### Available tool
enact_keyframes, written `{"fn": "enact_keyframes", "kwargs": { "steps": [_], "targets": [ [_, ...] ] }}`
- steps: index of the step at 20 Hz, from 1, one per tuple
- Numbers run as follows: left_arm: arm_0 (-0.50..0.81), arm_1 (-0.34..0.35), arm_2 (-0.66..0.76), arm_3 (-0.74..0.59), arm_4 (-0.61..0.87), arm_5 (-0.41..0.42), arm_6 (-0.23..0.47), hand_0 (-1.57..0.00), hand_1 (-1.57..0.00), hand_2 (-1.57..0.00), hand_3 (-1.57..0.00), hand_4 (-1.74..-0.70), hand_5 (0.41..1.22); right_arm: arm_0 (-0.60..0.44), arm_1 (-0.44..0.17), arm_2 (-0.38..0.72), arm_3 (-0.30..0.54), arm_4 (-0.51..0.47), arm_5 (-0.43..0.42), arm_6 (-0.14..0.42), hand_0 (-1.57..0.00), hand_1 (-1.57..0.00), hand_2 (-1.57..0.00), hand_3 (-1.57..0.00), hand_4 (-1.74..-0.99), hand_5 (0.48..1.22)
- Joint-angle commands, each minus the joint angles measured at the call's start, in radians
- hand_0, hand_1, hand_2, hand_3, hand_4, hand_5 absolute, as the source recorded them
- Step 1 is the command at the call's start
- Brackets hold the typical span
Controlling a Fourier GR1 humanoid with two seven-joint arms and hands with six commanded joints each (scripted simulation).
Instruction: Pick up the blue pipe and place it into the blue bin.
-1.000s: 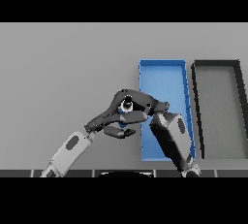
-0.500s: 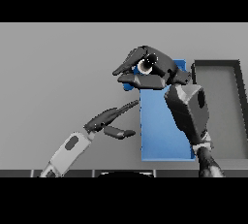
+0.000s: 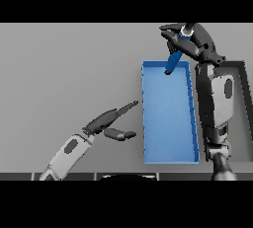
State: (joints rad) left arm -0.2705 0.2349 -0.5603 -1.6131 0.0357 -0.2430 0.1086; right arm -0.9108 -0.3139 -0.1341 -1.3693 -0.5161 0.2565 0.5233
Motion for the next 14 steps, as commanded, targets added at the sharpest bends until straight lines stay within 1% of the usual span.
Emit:
{"fn": "enact_keyframes", "kwargs": {
  "steps": [1,3,5,6,7,8,10,11,12,13,14],
  "targets": [
    [0.01,0.007,-0.002,-0.004,-0.006,0.001,-0.008,0.0,0.0,0.0,0.0,-0.83,0.461,0.033,-0.003,-0.01,0.012,0.01,0.006,-0.007,-1.57,-1.57,-1.57,-1.57,-1.499,1.221],
    [-0.008,0.007,0.006,0.005,0.002,-0.006,-0.001,0.0,0.0,0.0,0.0,-0.83,0.462,0.087,0.001,-0.026,0.031,0.028,0.004,0.013,-1.57,-1.57,-1.57,-1.57,-1.499,1.221],
    [0.003,0.016,0.0,0.003,-0.001,-0.015,-0.018,0.0,0.0,0.0,0.0,-0.83,0.464,0.154,0.014,-0.019,0.022,0.072,-0.024,0.051,-1.57,-1.57,-1.57,-1.57,-1.499,1.221],
    [-0.003,0.016,0.004,0.009,0.001,-0.016,-0.008,0.0,0.0,0.0,0.0,-0.83,0.466,0.197,0.025,-0.017,0.009,0.083,-0.039,0.073,-1.57,-1.57,-1.57,-1.57,-1.499,1.221],
    [0.012,0.018,-0.001,-0.001,0.003,-0.018,-0.016,0.0,0.0,0.0,0.0,-0.83,0.468,0.23,0.027,-0.02,0.0,0.101,-0.054,0.087,-1.57,-1.57,-1.57,-1.57,-1.499,1.221],
    [0.011,0.019,0.001,-0.002,0.003,-0.016,-0.015,0.0,0.0,0.0,0.0,-0.83,0.469,0.272,0.018,-0.012,-0.003,0.099,-0.071,0.086,-1.57,-1.57,-1.57,-1.57,-1.499,1.221],
    [0.02,0.012,-0.005,-0.008,0.001,-0.011,-0.019,0.0,0.0,0.0,0.0,-0.83,0.47,0.327,-0.015,0.028,0.023,0.109,-0.129,0.086,-1.57,-1.57,-1.57,-1.57,-1.499,1.221],
    [0.013,0.014,-0.002,-0.003,0.002,-0.014,-0.016,0.0,0.0,0.0,0.0,-0.83,0.47,0.35,-0.038,0.072,0.026,0.101,-0.15,0.086,-1.57,-1.57,-1.57,-1.35,-1.548,1.221],
    [0.012,0.01,-0.005,-0.003,-0.004,-0.009,-0.006,0.0,0.0,0.0,0.0,-0.83,0.47,0.371,-0.054,0.12,0.023,0.068,-0.181,0.086,-1.57,-1.57,-1.57,-1.08,-1.586,1.221],
    [0.008,0.006,-0.005,-0.005,-0.003,-0.006,-0.003,0.0,0.0,0.0,0.0,-0.83,0.471,0.392,-0.08,0.175,0.016,0.042,-0.212,0.086,-1.57,-1.57,-1.57,-1.18,-1.569,1.221],
    [0.019,0.009,-0.01,-0.001,-0.01,-0.005,-0.008,0.0,0.0,0.0,0.0,-0.83,0.472,0.416,-0.106,0.212,0.023,0.019,-0.23,0.086,-1.57,-1.57,-1.57,-1.04,-1.603,1.221]
  ]
}}
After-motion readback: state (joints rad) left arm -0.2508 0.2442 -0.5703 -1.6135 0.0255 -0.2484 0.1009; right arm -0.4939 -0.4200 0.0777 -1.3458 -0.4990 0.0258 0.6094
